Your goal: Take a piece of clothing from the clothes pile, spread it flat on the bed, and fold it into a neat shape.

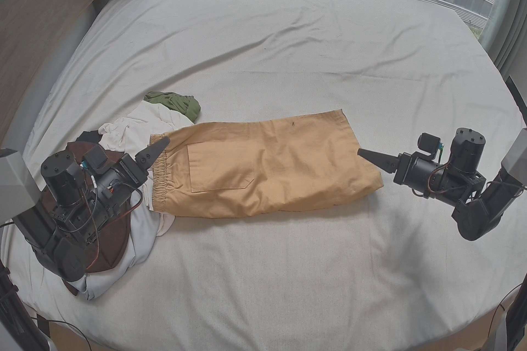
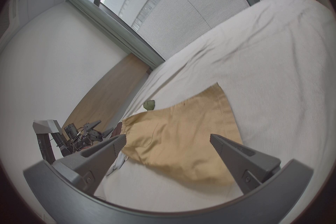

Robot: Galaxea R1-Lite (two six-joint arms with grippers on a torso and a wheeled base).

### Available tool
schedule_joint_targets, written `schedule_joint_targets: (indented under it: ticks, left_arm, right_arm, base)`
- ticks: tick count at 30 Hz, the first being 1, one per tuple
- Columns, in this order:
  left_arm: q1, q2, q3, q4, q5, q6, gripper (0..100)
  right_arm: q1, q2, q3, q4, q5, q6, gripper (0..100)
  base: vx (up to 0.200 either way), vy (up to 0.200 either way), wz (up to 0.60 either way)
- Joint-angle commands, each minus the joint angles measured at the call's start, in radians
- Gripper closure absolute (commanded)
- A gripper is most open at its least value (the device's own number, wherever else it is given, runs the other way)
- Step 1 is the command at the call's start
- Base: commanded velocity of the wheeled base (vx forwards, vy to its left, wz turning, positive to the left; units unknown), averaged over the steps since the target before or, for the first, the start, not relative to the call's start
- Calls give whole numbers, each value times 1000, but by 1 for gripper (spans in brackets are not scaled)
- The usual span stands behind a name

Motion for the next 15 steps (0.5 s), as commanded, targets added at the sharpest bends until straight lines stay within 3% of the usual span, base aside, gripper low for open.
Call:
schedule_joint_targets:
  ticks: [1, 9, 15]
  left_arm:
    - [-21, -17, 18, -2, 0, 2, 0]
    - [-41, -5, 62, -2, -15, 72, 0]
    - [-42, -8, 79, -2, -26, 74, 0]
  right_arm:
    - [5, -42, 30, 66, 0, -5, 0]
    - [8, -34, 36, 140, 0, -32, 0]
    - [8, -38, 53, 189, 0, -34, 0]
  base:
    - [0, 0, 0]
    - [0, 0, 0]
    - [0, 0, 0]
